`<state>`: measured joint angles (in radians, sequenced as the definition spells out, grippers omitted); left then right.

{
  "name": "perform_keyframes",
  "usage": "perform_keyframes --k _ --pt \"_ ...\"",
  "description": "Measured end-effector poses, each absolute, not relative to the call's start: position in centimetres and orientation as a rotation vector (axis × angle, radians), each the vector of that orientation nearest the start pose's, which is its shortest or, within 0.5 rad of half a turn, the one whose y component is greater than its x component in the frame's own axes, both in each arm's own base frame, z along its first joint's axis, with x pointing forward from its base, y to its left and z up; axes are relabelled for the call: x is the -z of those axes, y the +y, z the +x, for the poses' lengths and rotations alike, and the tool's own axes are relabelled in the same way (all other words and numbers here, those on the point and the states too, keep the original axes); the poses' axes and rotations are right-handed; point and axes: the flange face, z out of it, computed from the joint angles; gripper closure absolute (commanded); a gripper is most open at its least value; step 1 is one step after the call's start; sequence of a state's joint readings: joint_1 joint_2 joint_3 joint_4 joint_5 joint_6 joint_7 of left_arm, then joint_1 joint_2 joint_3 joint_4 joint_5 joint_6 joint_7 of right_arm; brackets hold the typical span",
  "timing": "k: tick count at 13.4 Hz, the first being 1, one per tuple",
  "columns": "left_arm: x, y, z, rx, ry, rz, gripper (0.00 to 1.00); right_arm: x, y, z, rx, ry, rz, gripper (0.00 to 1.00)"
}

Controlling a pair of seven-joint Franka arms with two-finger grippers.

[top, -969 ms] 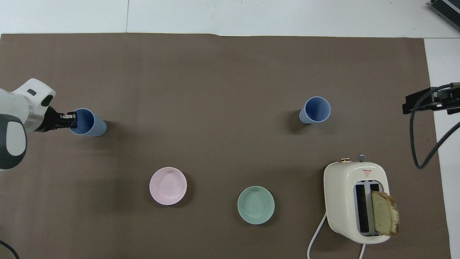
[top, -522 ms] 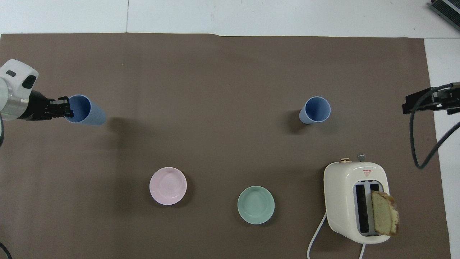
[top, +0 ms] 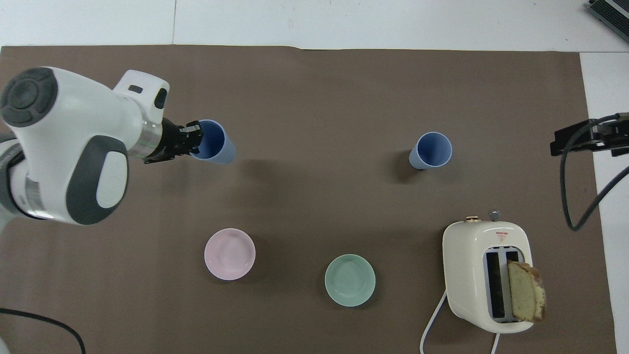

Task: Stack blue cups with both arms
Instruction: 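Carry the blue cup with the left gripper toward the table center, then set the cup down with the left gripper while the right gripper reaches the other cup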

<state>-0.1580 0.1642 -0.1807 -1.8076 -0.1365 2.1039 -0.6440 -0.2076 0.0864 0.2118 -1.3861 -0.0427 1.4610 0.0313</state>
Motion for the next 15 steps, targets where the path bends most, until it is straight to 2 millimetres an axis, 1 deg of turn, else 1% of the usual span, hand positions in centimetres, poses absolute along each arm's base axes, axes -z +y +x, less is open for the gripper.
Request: perform_keyframes --k 1,2,4,6,7,9,12,13,14,15 --pt "-45.3 -23.9 58.0 0.079 -0.626 -3.289 1.0 -65.4 -0.9 57.0 -0.015 0.051 -3.166 0.0" --pt "-44.0 -26.1 57.5 0.063 -0.612 -3.294 1.0 -65.4 -0.9 57.0 -0.015 0.051 -3.166 0.0" --pt "-41.8 -29.0 56.6 0.013 -0.557 -3.295 1.0 -65.4 -0.9 57.0 -0.015 0.051 -3.166 0.0" --pt "-40.3 -30.6 55.9 -0.022 -0.516 -3.293 1.0 -65.4 -0.9 57.0 -0.015 0.051 -3.166 0.0" --pt "-39.9 -31.0 55.7 -0.031 -0.504 -3.292 1.0 -65.4 -0.9 57.0 -0.015 0.051 -3.166 0.0" --pt "-39.7 -31.2 55.7 -0.02 -0.5 -3.295 1.0 -65.4 -0.9 57.0 -0.015 0.051 -3.166 0.0" --pt "-38.6 -31.2 56.0 -0.009 -0.494 -3.29 1.0 -65.4 -0.9 57.0 -0.015 0.051 -3.166 0.0" --pt "-38.3 -31.4 55.9 -0.012 -0.49 -3.289 0.84 -65.4 -0.9 57.0 -0.015 0.051 -3.166 0.0" --pt "-38.1 -31.5 55.8 -0.016 -0.486 -3.288 0.49 -65.4 -0.9 57.0 -0.015 0.051 -3.166 0.0" --pt "-38.0 -31.6 55.7 -0.019 -0.483 -3.287 0.2 -65.4 -0.9 57.0 -0.015 0.051 -3.166 0.0"
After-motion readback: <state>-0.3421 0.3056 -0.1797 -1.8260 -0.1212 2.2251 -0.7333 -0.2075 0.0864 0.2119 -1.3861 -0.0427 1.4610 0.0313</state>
